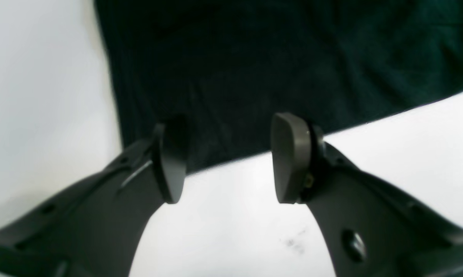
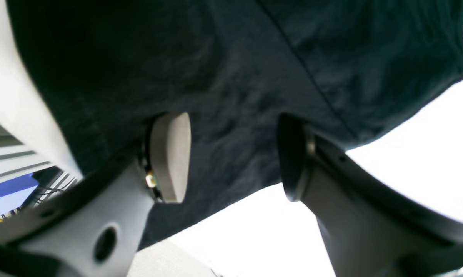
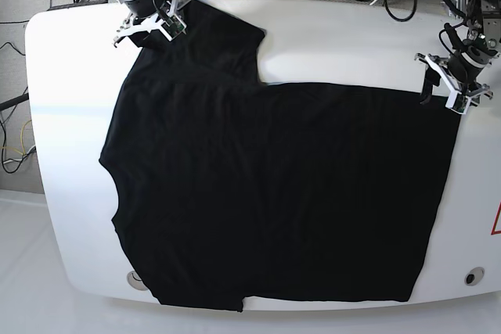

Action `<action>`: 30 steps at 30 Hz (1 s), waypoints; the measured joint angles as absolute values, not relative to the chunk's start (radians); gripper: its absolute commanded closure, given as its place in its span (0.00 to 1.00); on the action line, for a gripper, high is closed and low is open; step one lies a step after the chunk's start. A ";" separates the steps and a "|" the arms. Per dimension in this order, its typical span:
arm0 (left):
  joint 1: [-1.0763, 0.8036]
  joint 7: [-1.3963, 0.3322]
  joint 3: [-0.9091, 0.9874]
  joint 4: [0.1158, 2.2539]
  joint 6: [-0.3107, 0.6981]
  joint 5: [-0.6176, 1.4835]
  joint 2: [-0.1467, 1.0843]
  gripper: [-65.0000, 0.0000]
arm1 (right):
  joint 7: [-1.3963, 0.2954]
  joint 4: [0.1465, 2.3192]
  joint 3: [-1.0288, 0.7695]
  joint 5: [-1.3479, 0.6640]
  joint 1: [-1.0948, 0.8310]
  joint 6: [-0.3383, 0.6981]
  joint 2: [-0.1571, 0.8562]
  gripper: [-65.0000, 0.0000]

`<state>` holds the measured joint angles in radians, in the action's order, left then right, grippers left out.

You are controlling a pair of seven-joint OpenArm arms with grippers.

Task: Fold the T-shirt properly
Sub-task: 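Lift the shirt corner with left gripper, right gripper grasps sleeve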

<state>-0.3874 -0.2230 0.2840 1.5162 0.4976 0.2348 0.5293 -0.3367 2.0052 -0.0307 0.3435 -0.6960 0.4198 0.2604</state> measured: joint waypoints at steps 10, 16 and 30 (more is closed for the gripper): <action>-0.411 -0.240 0.287 1.493 0.499 0.263 0.541 0.50 | -0.335 2.001 -0.031 0.342 -0.696 0.421 0.260 0.46; -0.421 -0.247 0.281 1.494 0.510 0.281 0.541 0.50 | -0.335 2.000 -0.031 0.340 -0.696 0.422 0.260 0.46; -0.418 -0.274 0.253 1.486 0.535 0.305 0.519 0.52 | -0.357 1.990 -0.038 0.347 -0.672 0.424 0.250 0.47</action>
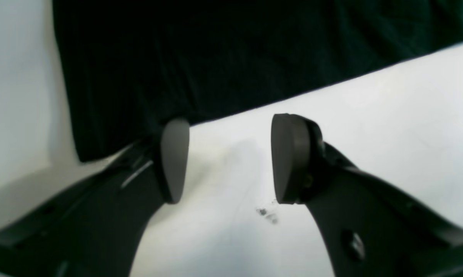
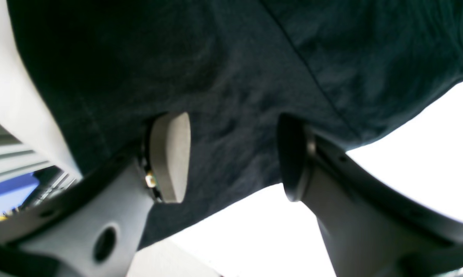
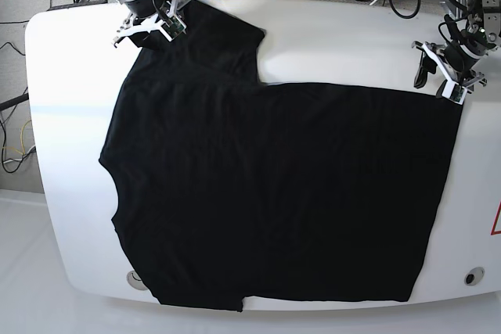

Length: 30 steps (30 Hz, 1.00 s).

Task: Fold the T-shirt properly
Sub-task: 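Lift the shirt corner with left gripper, right gripper grasps sleeve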

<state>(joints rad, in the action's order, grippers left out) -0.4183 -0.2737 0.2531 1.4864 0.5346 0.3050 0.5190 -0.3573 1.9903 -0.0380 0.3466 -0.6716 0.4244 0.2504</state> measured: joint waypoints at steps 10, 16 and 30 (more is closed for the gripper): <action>-0.448 -0.291 0.244 1.570 0.549 0.300 0.506 0.52 | -0.353 1.982 -0.103 0.472 -0.646 0.423 0.167 0.47; -0.446 -0.284 0.315 1.600 0.553 0.301 0.490 0.52 | -0.356 1.982 -0.099 0.539 -0.627 0.438 0.119 0.47; -0.345 -0.360 0.529 1.577 0.717 0.306 0.426 0.52 | -0.352 1.982 -0.103 0.554 -0.604 0.434 0.112 0.28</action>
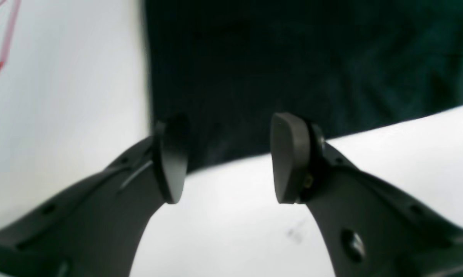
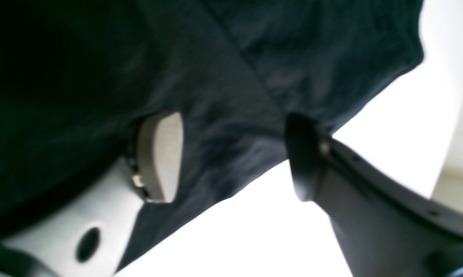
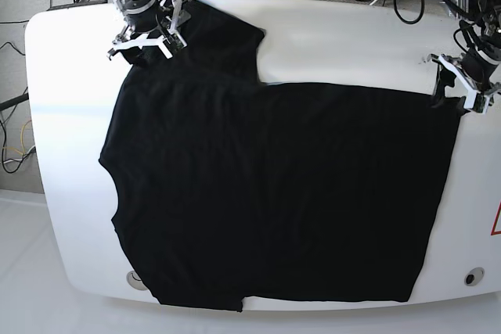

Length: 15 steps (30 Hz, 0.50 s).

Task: Fold the T-shirt properly
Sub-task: 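Lift the shirt corner with left gripper, right gripper grasps sleeve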

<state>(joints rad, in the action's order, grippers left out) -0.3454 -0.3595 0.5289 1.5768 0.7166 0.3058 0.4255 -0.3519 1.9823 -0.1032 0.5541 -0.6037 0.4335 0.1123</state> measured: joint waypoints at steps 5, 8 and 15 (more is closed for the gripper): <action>-0.226 -0.525 0.625 1.500 0.702 0.307 0.410 0.52 | -0.353 1.982 -0.104 0.554 -0.602 0.437 0.112 0.26; -0.146 -0.617 0.674 1.431 0.686 0.284 0.416 0.52 | -0.353 1.982 -0.104 0.554 -0.602 0.434 0.114 0.26; -0.030 -0.735 0.708 1.293 0.694 0.295 0.421 0.52 | -0.352 1.981 -0.101 0.552 -0.602 0.438 0.112 0.26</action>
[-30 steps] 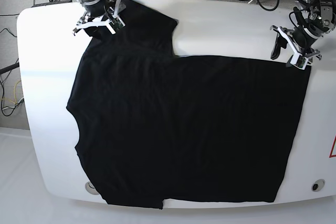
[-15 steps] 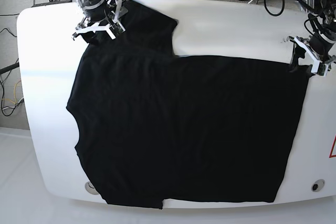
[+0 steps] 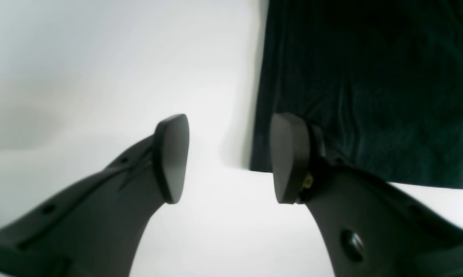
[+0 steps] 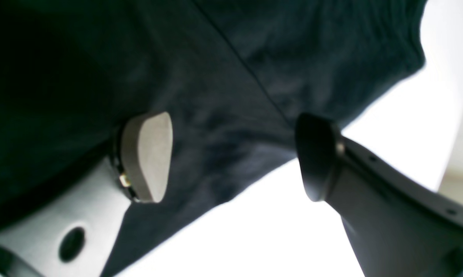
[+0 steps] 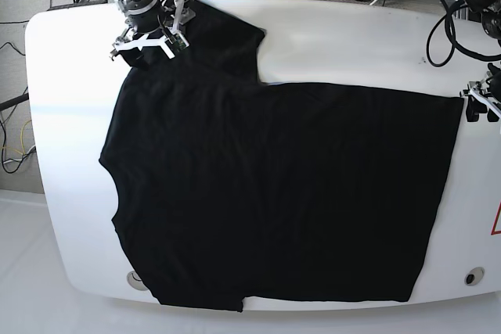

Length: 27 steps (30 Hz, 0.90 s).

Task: Fold the T-shirt properly
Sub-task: 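Lift the shirt corner with left gripper, right gripper grasps sleeve, then slide right gripper along the shoulder edge and close on the shirt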

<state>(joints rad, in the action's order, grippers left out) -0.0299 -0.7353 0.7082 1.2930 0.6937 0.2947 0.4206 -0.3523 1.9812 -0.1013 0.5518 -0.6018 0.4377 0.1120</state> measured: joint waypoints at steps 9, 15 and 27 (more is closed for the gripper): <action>-0.014 -0.748 0.670 1.195 0.694 0.291 0.427 0.52 | -0.353 1.981 -0.104 0.554 -0.602 0.439 0.114 0.26; 0.012 -0.755 0.631 1.135 0.697 0.293 0.422 0.52 | -0.353 1.981 -0.103 0.554 -0.601 0.439 0.116 0.26; 0.047 -0.709 0.581 1.060 0.697 0.317 0.435 0.52 | -0.353 1.981 -0.104 0.554 -0.601 0.491 0.113 0.26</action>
